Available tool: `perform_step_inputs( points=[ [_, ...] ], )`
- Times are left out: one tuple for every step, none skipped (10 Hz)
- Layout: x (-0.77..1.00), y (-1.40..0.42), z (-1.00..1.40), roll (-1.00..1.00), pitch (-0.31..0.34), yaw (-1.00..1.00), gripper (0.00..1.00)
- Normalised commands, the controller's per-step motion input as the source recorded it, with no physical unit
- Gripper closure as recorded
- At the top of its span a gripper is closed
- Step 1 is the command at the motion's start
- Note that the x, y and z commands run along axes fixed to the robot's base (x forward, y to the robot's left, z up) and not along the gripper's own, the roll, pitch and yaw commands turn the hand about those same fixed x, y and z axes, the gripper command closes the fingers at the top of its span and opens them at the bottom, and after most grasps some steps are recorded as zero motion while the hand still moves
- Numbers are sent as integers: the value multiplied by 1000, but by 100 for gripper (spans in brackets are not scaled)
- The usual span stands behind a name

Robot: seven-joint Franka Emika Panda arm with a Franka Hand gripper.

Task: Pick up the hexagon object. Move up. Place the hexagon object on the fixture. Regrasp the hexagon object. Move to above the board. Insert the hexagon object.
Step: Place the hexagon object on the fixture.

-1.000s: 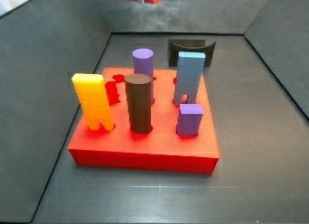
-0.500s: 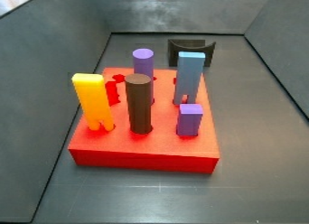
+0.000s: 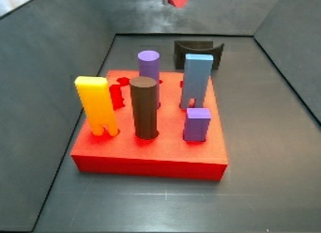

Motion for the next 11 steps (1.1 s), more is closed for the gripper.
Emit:
perform_step_inputs(
  points=[
    [1000, -201, -86, 136, 2, -1000, 100],
    [1000, -154, -74, 183, 20, -1000, 100],
    [1000, -134, -68, 194, 29, -905, 100],
    [1000, -99, -58, 166, 52, -492, 100],
    [1000, -86, -55, 154, 63, -370, 100],
    [972, -60, -42, 137, 83, -203, 100],
    [830, -36, -25, 106, 102, -114, 100],
    [202, -197, 295, -1000, 110, -11, 100],
    [73, -154, 274, -1000, 117, -10, 100],
    [-17, -51, 162, -1000, 125, -17, 100],
    [-66, -17, 72, -1000, 124, -23, 100]
  ],
)
